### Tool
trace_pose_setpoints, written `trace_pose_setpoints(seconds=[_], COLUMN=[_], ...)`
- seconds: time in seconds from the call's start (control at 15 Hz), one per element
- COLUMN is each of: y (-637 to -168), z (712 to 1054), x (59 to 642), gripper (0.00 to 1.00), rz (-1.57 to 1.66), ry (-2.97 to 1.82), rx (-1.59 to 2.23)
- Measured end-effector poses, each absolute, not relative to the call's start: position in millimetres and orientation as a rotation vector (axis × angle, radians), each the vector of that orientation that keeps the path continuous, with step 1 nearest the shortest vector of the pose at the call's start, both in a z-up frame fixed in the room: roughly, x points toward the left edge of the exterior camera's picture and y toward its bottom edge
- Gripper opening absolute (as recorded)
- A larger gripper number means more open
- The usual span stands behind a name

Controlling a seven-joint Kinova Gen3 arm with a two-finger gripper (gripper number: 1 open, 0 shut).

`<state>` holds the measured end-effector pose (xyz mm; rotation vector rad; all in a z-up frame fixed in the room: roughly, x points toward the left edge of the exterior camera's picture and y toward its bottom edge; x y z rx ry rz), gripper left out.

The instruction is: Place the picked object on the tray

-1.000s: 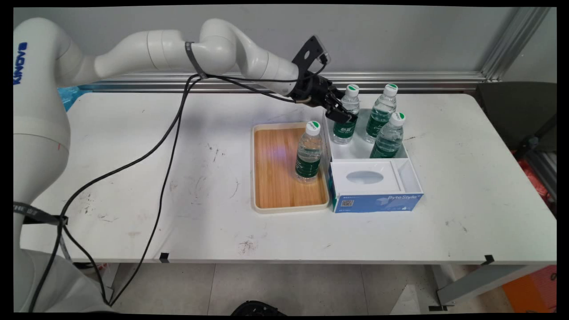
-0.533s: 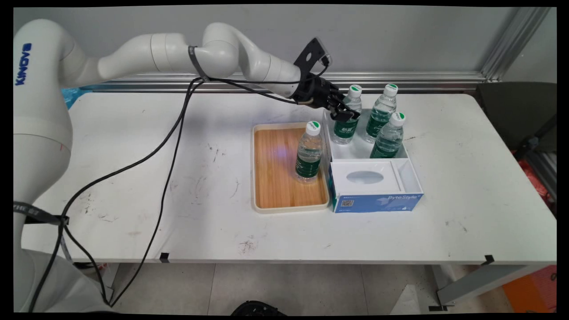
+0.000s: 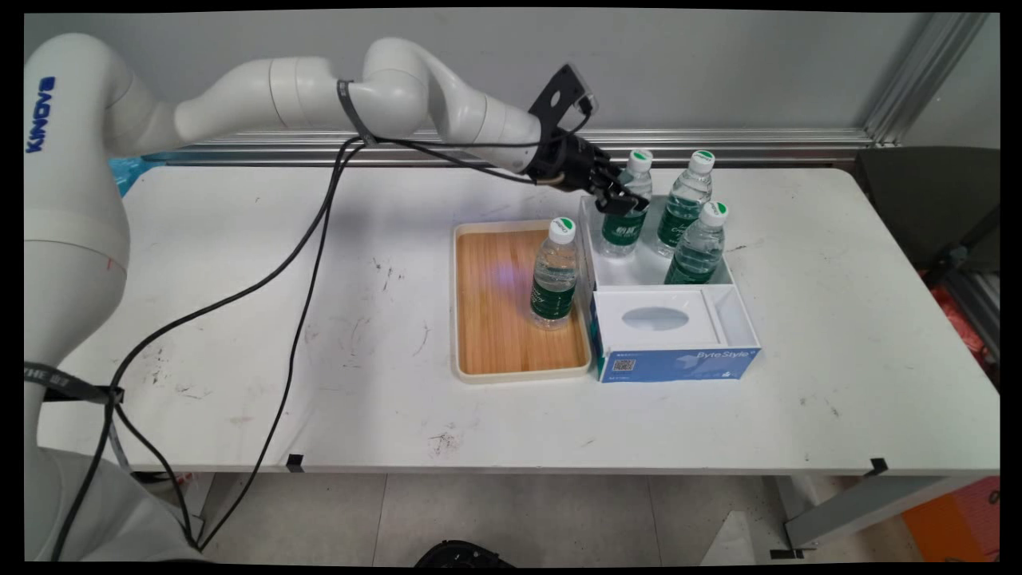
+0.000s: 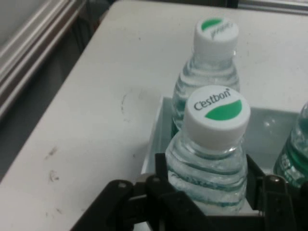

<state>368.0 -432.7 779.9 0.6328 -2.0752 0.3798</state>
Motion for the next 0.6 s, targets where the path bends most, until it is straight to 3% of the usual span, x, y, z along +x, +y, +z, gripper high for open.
trace_pose_setpoints(seconds=[0.6], y=[-428.4], z=[842.7], x=[379.7], gripper=[0.00], rz=[0.398], ry=[-2.078], rx=[0.611])
